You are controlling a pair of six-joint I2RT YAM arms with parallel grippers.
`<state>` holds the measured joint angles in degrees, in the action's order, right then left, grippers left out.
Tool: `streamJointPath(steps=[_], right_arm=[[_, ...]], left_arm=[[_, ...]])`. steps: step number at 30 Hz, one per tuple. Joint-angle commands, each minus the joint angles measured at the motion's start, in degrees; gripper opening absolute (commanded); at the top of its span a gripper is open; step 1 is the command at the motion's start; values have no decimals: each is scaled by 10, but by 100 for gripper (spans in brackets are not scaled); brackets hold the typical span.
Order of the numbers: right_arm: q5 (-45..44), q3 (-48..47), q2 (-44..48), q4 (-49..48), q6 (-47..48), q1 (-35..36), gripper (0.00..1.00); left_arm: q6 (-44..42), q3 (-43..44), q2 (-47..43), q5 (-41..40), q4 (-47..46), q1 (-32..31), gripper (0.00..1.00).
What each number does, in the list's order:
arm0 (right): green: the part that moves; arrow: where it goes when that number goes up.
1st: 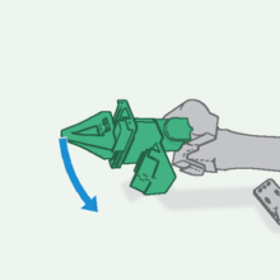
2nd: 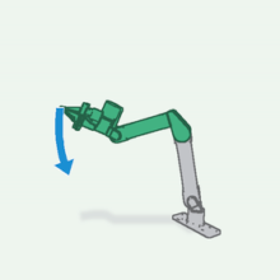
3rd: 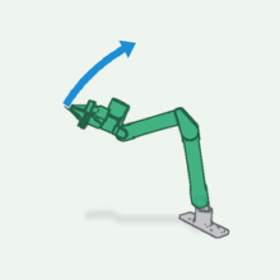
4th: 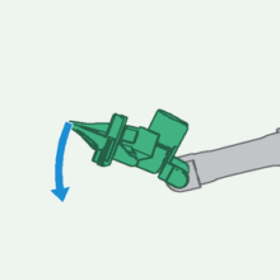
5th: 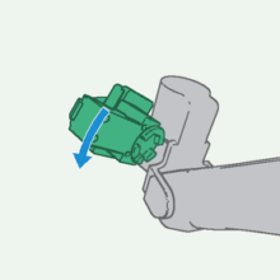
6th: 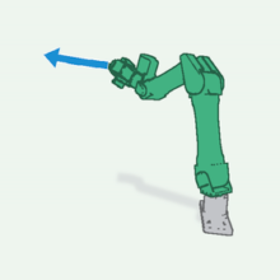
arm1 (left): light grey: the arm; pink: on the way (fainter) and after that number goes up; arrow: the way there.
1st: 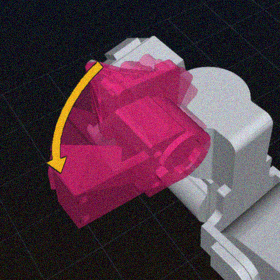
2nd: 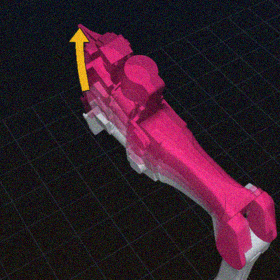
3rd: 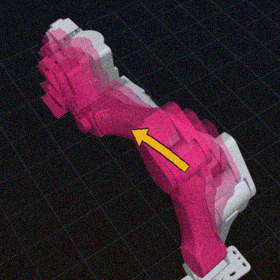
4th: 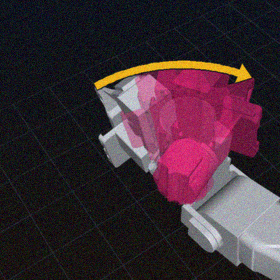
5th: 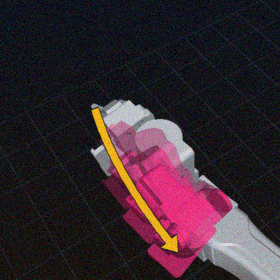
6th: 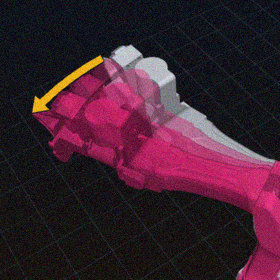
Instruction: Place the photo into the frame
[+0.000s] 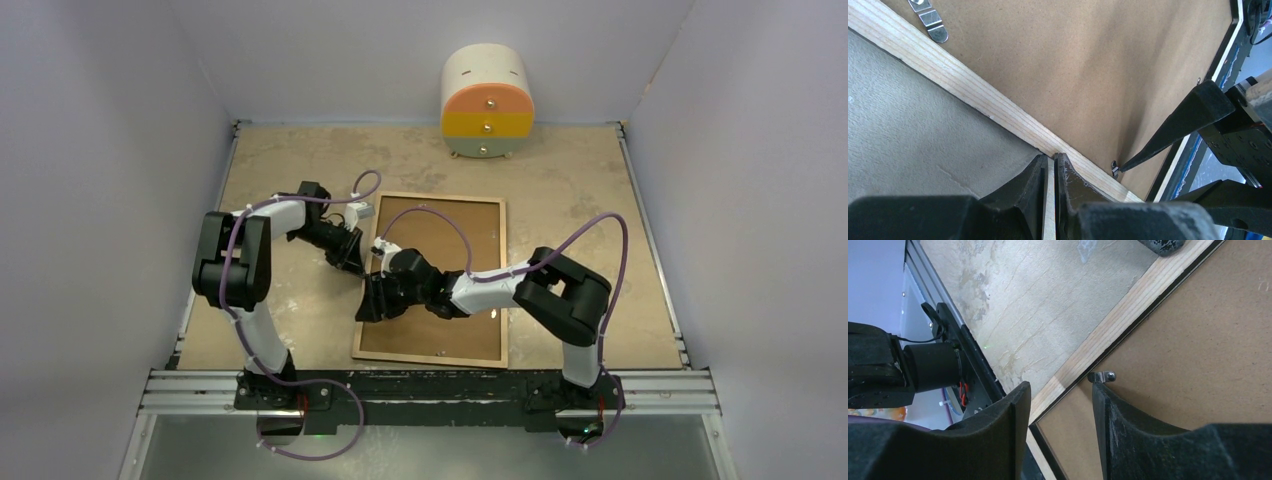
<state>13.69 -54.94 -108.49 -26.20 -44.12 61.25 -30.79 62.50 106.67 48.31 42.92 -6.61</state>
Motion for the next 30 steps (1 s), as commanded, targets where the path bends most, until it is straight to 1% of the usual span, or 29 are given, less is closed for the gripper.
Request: streamJointPath(steps=[1,10,16,25,30], right_arm=[[3,10,-8,-3,-13,4,51],[-27,-7,-12,-1,-11,5,51],[-40,-5,-15,-4,-3,4,50],[-47,-6,-21,-31,-15,4,48],[-57,7,7,-31,-14,4,47]], left_arm=[[-11,3,-8,-17,-26,-18,11],[-20,2,-18,-24,-17,-20,10],[-25,2,-22,-26,-12,-21,8],[-27,2,-30,-34,-8,-23,7],[-31,3,-32,-36,-5,-23,7]])
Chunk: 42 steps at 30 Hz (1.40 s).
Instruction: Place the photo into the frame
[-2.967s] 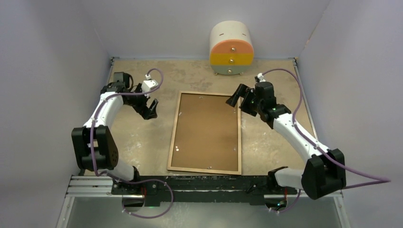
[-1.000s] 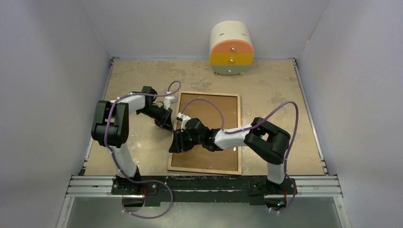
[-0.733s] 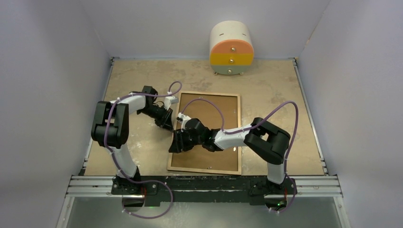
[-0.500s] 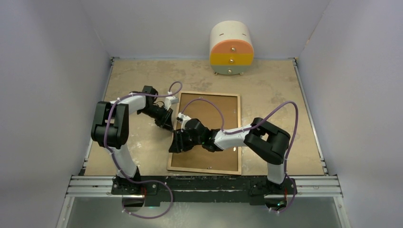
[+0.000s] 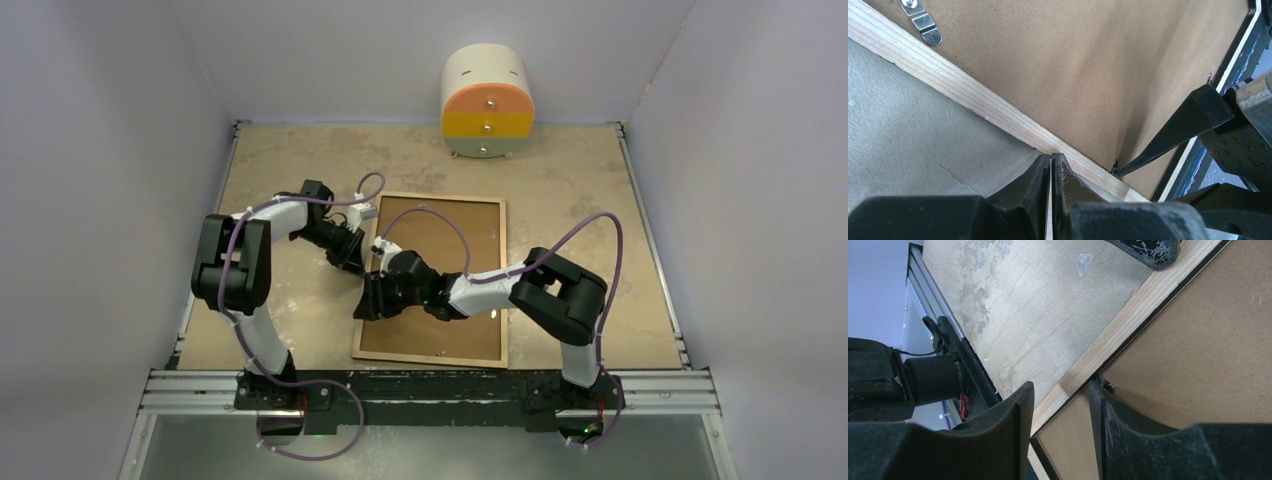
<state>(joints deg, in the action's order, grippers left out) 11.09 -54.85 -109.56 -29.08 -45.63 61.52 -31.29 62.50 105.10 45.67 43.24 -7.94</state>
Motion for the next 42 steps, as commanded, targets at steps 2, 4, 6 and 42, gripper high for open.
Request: streamJointPath(steps=[2,4,6,42], right_arm=[[-32,12,35,3,5,2,47],[-21,18,58,15,5,2,47],[-25,21,80,19,0,1,49],[100,-153,-77,28,33,-209,42]], left_arm=[[-26,5,-18,-9,-6,-9,7],[-26,8,-20,-9,-2,-9,6],[-26,16,-26,-9,2,-9,5],[45,65,64,69,-50,17,1]])
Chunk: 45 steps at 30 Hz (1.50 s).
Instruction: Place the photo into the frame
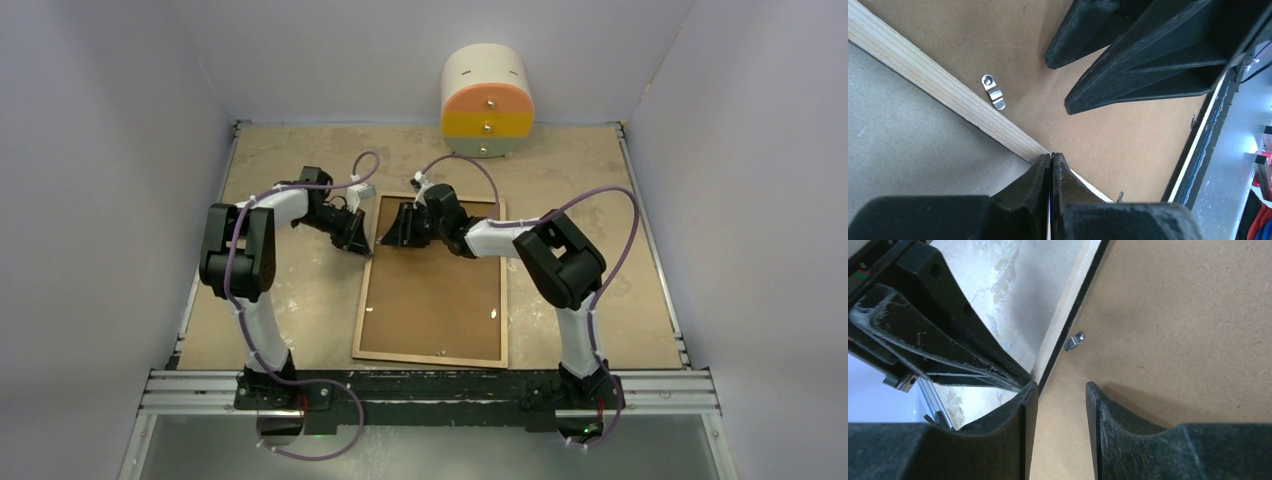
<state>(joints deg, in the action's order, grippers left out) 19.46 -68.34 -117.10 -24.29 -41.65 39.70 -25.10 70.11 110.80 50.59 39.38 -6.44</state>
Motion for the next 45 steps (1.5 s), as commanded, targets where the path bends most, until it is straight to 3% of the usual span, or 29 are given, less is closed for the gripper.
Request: streamJointPath(steps=[1,45], right_arm=[[15,-17,-4,-21,-10,11,42],[-43,-70,-84,-50,-67,21,31]], left_arm=[[-17,-14,6,19,-12,2,1],[-60,-48,-12,-52,-14,2,0]])
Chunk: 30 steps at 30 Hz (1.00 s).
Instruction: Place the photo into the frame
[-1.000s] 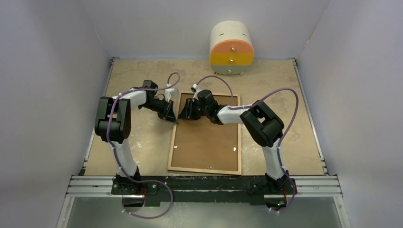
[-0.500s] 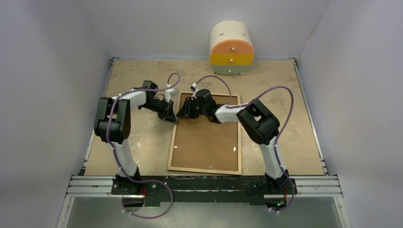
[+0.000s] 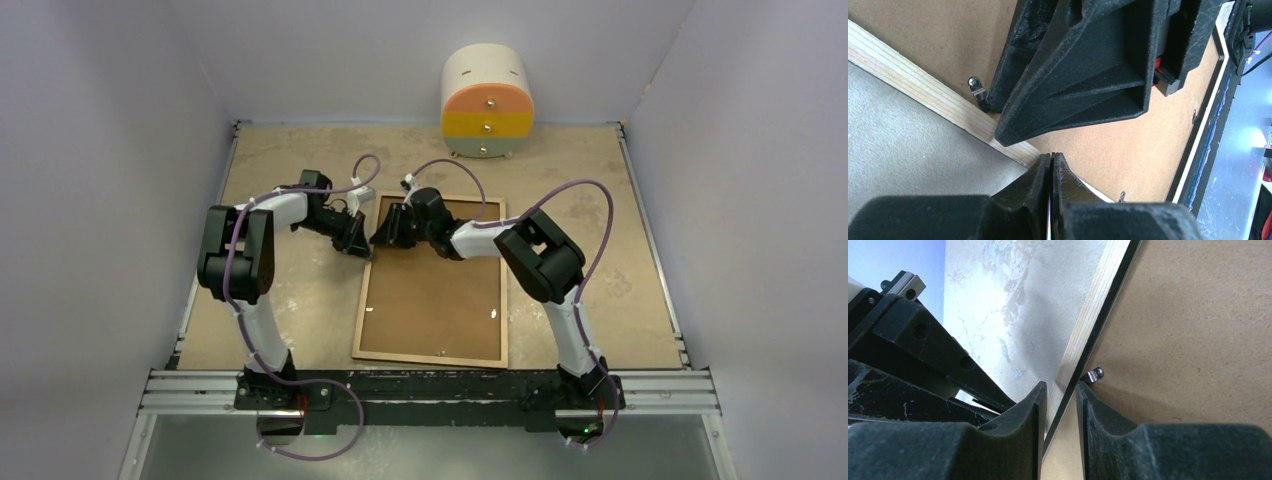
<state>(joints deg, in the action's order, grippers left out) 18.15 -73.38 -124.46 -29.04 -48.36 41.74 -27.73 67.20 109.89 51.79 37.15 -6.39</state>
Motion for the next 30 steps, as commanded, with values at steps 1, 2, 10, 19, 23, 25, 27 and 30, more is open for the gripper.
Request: streamJointPath(steps=[1,2,10,19,23,25,27,30], right_arm=[[-31,-20,-12,-3,1,1,31],[-31,-21,-13,-2,1,1,30],[-41,-37,-22,2,8,1,30],[43,-13,14,-42,-24,1,30],[64,2,67,-56,-48,-4,40],[49,1,92,-33,-37,-9,48],[33,-3,112,-5,-21,-18,56],[3,-4,134,38,2,-36,59]], left_arm=[[-33,-20,-3,-66,8,1,0],[-34,-20,-3,-66,8,2,0],[-40,-28,-9,-70,9,2,0],[-52,9,-42,-61,50,18,0],[-62,43,-52,-47,83,43,5],[-62,41,-59,-46,82,46,22],[-58,30,-62,-33,74,46,46],[-57,19,-55,-12,73,38,72]])
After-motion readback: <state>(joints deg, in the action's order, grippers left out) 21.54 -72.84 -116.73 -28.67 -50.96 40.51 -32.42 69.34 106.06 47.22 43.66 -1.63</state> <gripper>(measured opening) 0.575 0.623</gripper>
